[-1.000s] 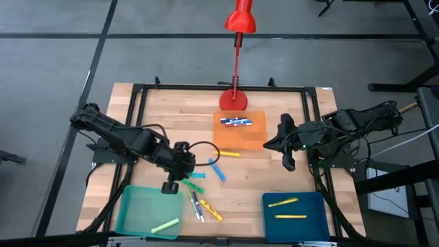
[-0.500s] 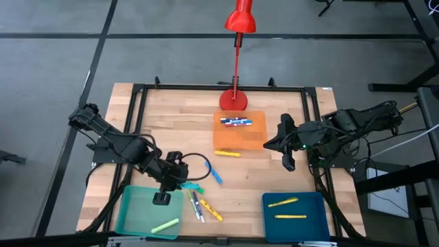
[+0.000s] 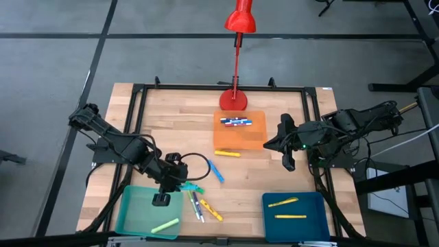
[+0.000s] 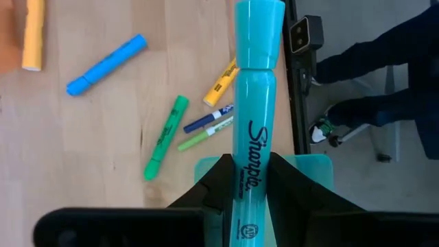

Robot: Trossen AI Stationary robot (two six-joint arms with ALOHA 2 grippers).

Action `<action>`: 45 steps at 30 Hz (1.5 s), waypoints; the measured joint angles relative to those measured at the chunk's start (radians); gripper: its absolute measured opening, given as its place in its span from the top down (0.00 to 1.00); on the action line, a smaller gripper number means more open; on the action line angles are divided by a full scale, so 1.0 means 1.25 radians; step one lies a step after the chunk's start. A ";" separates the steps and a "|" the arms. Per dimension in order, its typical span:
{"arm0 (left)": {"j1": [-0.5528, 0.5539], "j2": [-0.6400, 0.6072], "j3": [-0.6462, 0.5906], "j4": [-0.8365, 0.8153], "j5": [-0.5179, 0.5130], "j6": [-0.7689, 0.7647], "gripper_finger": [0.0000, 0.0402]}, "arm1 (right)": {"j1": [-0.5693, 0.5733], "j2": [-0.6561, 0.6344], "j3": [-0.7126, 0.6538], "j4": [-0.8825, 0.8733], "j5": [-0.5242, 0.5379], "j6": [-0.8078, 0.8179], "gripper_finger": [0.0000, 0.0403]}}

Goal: Pick & Place Markers
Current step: Put the light blue highlighter pen into the green bin

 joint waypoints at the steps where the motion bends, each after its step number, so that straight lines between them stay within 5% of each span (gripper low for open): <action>1: -0.003 0.000 0.000 0.000 0.000 0.000 0.86 | 0.000 0.000 0.000 0.000 0.000 0.000 0.95; 18: -0.065 0.000 -0.006 -0.001 -0.007 -0.073 0.86 | 0.000 0.000 0.000 0.000 0.000 0.001 0.95; 45: -0.192 0.005 -0.188 0.026 0.019 -0.209 0.86 | 0.000 0.000 0.000 0.000 0.007 -0.017 0.95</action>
